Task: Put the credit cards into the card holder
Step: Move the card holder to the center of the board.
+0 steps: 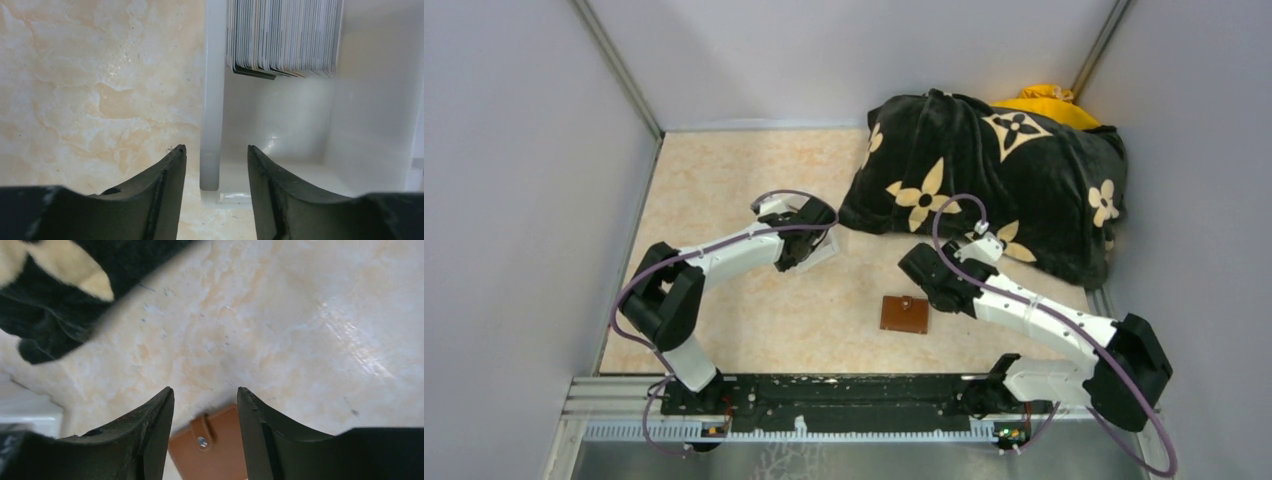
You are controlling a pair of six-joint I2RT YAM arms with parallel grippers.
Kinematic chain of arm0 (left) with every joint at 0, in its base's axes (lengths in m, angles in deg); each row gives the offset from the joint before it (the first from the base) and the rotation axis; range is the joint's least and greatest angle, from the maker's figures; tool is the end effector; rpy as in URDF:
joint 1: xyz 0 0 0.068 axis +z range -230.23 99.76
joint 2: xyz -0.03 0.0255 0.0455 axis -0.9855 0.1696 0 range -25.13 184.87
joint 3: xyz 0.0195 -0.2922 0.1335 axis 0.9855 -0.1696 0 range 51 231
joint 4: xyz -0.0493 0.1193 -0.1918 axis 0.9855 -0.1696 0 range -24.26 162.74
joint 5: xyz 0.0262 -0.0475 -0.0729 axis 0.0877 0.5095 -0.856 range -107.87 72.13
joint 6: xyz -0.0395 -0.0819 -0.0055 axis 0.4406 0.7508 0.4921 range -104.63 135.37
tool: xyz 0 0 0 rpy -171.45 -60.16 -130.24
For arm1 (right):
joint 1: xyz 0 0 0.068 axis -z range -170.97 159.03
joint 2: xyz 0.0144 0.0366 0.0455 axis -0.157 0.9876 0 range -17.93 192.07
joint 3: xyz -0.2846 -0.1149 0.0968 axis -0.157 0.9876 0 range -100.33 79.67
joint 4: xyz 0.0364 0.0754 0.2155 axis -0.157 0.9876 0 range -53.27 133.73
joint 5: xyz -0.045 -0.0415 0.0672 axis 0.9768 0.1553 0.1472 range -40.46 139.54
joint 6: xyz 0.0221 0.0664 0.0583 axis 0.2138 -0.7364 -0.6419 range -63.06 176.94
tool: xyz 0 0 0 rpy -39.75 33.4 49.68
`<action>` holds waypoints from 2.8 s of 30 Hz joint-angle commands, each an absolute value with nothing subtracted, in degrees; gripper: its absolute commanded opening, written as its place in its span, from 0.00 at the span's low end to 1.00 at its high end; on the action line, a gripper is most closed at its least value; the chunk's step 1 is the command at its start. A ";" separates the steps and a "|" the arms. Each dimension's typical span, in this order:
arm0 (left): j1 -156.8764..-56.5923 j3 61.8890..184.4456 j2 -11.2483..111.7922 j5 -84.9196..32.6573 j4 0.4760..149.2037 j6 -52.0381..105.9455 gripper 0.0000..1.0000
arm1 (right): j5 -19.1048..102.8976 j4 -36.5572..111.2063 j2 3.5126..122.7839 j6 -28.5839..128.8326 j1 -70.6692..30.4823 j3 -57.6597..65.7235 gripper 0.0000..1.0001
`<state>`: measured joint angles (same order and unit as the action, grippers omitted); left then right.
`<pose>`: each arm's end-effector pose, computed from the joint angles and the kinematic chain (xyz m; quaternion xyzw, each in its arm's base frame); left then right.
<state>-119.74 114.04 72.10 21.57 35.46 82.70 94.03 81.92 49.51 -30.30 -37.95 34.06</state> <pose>0.2742 -0.1588 0.2259 -0.2761 0.8888 0.0768 0.3577 0.1582 0.0856 0.2588 0.3830 0.8257 0.0255 0.4134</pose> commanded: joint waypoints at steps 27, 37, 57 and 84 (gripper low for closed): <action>-123.74 114.26 55.03 33.27 35.39 78.88 0.73 | 85.12 87.31 54.10 -26.86 -66.73 42.42 0.50; -123.74 109.80 51.65 38.42 29.64 89.48 0.70 | 82.52 76.98 60.33 -15.27 -61.02 42.63 0.50; -123.74 105.59 49.86 39.95 26.02 97.44 0.69 | 77.48 66.51 73.17 17.16 -57.30 29.33 0.48; -123.74 100.26 47.76 35.82 32.85 95.91 0.69 | 76.90 69.27 52.21 18.92 -39.90 41.18 0.49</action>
